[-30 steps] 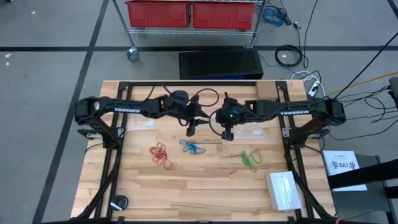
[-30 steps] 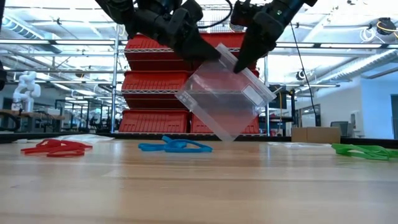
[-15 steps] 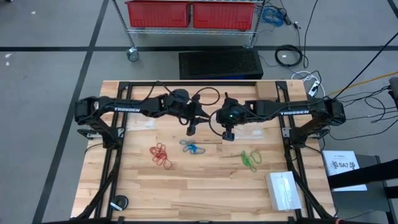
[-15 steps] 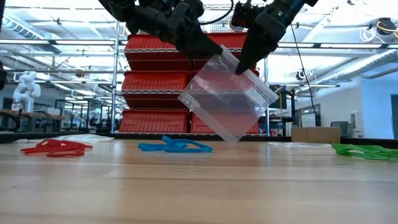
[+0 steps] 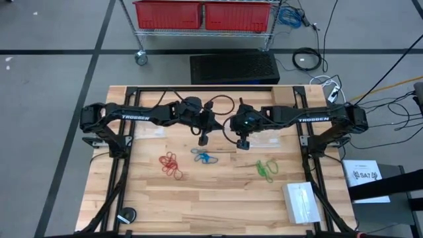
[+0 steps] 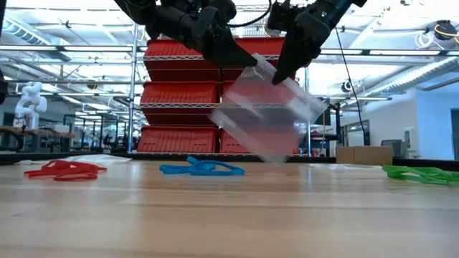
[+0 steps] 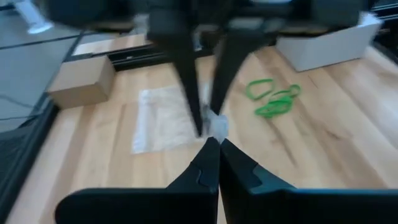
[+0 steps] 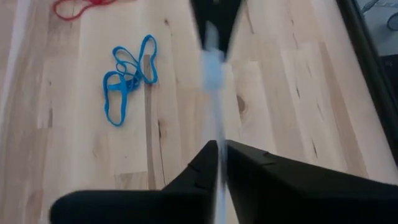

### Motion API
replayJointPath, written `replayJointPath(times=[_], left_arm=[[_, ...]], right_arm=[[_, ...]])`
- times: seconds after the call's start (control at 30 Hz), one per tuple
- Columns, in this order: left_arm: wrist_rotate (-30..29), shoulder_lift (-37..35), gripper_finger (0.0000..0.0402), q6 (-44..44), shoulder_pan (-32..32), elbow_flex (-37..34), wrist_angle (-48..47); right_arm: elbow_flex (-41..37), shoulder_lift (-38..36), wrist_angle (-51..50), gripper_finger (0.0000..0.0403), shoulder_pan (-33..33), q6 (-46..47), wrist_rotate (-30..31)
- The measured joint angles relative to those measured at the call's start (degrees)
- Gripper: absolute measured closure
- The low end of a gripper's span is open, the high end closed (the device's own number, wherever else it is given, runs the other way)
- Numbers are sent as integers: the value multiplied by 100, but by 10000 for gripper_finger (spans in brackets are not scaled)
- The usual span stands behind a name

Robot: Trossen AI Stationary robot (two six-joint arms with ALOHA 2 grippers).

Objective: Sort rubber bands
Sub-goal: Open the center transparent zip bag

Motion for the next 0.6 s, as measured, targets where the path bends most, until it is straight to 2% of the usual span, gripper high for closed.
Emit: replayJointPath(times=[0.13,0.33,0.47,0.6], left_arm=[[-462,0,400,-123,14,0,55],[-544,0,400,-596,136,0,459],[-547,-66,401,-641,150,-161,849],[-550,-384,401,-826,146,-765,1752]], right_arm=[[223,-163,-209,340,-12,124,8],[842,-260,-798,295,-82,198,21],[933,-312,-1013,286,-87,165,-17],[914,-468,-1298,293,-87,128,-18]])
